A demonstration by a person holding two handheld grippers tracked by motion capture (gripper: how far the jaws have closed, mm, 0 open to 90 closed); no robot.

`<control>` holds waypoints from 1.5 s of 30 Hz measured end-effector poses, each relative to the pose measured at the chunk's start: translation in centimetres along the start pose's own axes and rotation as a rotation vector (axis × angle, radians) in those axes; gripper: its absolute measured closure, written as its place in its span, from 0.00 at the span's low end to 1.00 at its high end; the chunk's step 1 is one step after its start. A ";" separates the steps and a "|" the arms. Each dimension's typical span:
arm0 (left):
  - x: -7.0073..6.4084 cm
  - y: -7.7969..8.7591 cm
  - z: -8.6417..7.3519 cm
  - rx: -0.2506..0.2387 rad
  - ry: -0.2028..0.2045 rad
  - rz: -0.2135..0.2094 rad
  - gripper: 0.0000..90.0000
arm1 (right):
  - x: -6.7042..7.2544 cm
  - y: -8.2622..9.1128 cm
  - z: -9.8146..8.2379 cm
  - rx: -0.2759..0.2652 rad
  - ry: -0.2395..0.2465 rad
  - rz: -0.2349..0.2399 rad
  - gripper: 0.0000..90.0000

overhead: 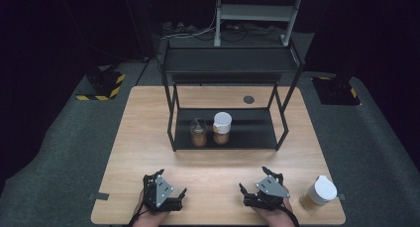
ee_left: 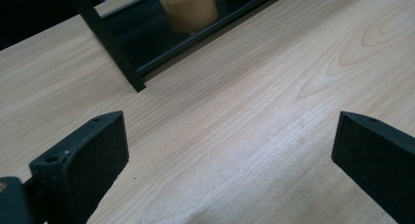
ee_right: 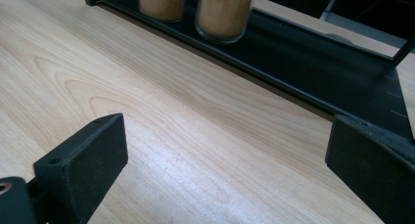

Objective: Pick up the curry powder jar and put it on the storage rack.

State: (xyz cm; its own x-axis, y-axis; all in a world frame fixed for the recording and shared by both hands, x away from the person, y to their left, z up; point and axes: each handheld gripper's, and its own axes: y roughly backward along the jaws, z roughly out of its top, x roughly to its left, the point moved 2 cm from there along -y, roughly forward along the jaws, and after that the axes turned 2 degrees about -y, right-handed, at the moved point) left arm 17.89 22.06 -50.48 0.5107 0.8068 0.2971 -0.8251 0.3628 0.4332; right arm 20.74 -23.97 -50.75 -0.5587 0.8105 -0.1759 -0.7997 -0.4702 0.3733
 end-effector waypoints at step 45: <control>0.1 -0.1 0.1 0.007 -0.018 -0.020 0.01 | -0.8 5.3 1.9 -0.140 -0.041 0.003 0.02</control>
State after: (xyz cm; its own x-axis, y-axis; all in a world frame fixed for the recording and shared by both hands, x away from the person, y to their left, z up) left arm 18.05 22.06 -50.38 0.5313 0.7910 0.3034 -0.8130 0.3754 0.4451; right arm 17.33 -26.47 -46.91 -0.5543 0.8211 -0.1365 -0.8223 -0.5149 0.2422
